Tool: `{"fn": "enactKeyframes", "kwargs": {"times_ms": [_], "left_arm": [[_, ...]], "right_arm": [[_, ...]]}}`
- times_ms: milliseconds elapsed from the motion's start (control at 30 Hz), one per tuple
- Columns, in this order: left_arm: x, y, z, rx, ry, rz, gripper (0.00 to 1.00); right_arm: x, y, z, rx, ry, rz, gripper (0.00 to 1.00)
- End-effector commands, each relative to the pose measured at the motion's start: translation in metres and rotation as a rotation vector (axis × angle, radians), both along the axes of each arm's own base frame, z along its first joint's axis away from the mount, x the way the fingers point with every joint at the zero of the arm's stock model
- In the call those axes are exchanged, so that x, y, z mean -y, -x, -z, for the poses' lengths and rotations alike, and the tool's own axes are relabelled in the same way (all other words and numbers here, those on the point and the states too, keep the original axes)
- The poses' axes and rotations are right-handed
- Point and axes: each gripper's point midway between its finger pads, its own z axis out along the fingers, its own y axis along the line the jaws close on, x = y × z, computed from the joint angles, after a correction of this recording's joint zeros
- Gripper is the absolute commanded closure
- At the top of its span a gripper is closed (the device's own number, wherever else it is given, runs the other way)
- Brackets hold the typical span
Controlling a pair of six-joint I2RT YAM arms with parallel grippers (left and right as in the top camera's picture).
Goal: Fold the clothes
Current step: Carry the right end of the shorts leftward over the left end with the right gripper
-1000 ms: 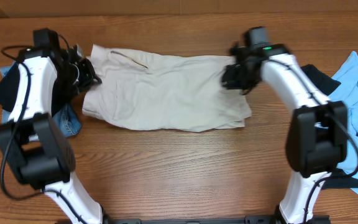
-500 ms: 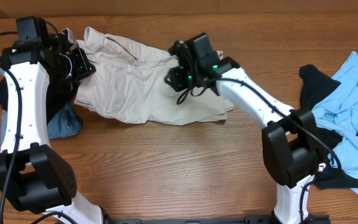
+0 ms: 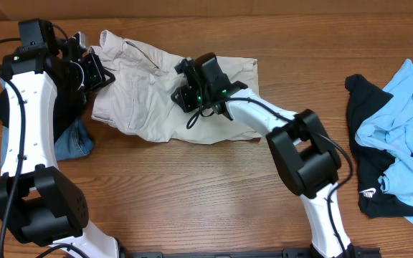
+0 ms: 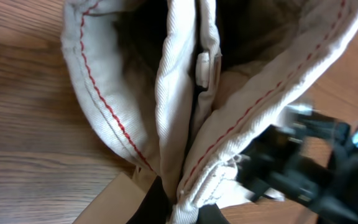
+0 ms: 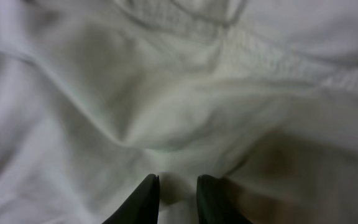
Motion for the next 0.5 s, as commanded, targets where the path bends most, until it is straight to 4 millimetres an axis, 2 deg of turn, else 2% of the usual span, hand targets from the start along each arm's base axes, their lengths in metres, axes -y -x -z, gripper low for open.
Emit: {"fn": "enactKeyframes", "kwargs": {"times_ms": [0, 333, 467], "left_arm": [[0.017, -0.004, -0.036, 0.077, 0.101, 0.007, 0.96], [0.024, -0.019, -0.053, 0.100, 0.227, -0.081, 0.96], [0.023, -0.023, -0.055, 0.114, 0.229, -0.087, 0.95]], "right_arm": [[-0.003, -0.001, 0.012, -0.040, -0.016, 0.013, 0.76], [-0.048, 0.048, 0.014, -0.081, -0.031, -0.117, 0.76], [-0.057, 0.058, 0.015, -0.083, -0.027, -0.140, 0.75]]}}
